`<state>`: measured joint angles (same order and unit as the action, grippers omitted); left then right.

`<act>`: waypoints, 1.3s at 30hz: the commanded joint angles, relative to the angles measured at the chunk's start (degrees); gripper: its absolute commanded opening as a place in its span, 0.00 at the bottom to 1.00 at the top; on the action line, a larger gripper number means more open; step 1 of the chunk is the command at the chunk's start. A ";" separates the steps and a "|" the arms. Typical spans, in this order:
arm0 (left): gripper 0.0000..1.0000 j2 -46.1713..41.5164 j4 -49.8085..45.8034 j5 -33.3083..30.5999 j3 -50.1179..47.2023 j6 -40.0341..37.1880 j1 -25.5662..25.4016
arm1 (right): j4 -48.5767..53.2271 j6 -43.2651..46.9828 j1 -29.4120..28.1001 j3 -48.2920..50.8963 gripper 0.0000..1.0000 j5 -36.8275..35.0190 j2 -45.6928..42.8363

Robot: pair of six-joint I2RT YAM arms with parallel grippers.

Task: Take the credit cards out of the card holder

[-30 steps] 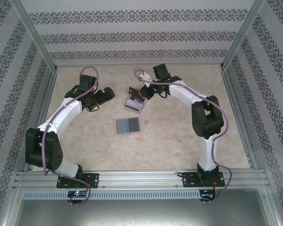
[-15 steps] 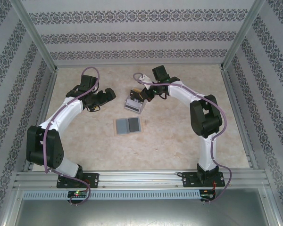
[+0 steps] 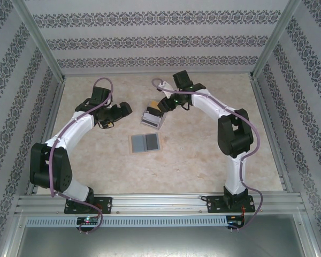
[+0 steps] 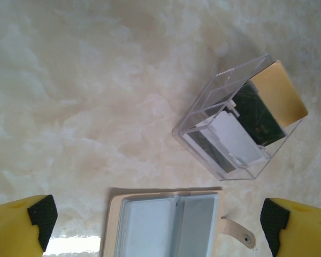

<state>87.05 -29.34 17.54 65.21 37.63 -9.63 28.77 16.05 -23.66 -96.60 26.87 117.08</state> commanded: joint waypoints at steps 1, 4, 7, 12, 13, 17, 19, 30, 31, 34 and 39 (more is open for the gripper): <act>1.00 -1.96 -0.08 1.00 -2.09 -1.56 0.60 | 0.87 -8.46 -1.40 1.64 0.45 -3.31 -5.91; 1.00 -2.80 -0.03 1.47 -3.93 -1.31 0.53 | -0.66 -17.80 -3.61 6.28 0.50 -6.71 -10.28; 1.00 -3.81 1.11 2.62 -6.41 -0.57 0.50 | -2.01 -29.28 -6.79 11.93 0.58 -11.88 -14.60; 1.00 -5.16 3.28 4.32 -9.97 0.55 0.02 | -1.21 -46.47 -12.15 18.84 0.60 -13.66 -17.85; 1.00 -5.39 4.01 4.81 -10.71 0.82 -0.15 | -1.97 -49.05 -13.27 20.40 0.60 -12.98 -18.17; 0.98 -5.90 5.71 5.98 -13.00 1.39 -0.68 | -2.91 -53.94 -17.15 22.98 0.59 -12.99 -16.79; 0.94 -5.96 6.86 6.60 -14.00 1.75 -1.01 | -3.17 -54.84 -18.04 22.68 0.55 -13.06 -14.58; 0.69 -1.92 9.16 6.91 -13.69 3.49 -4.00 | -4.24 -57.04 -17.63 22.12 0.50 -14.91 -7.59; 0.65 -1.33 9.28 6.66 -13.41 3.82 -4.41 | -3.65 -56.80 -17.56 21.71 0.50 -14.93 -6.94; 0.59 0.43 9.96 5.88 -12.76 4.70 -5.44 | -1.82 -54.94 -17.77 20.12 0.48 -16.37 -5.40; 0.54 4.12 10.16 6.19 -11.58 4.91 -6.62 | -1.13 -54.59 -17.52 19.45 0.48 -16.83 -3.77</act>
<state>89.41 -20.64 23.75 51.77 41.80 -15.33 26.22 -39.07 -41.74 -75.53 11.40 112.18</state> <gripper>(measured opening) 0.544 0.480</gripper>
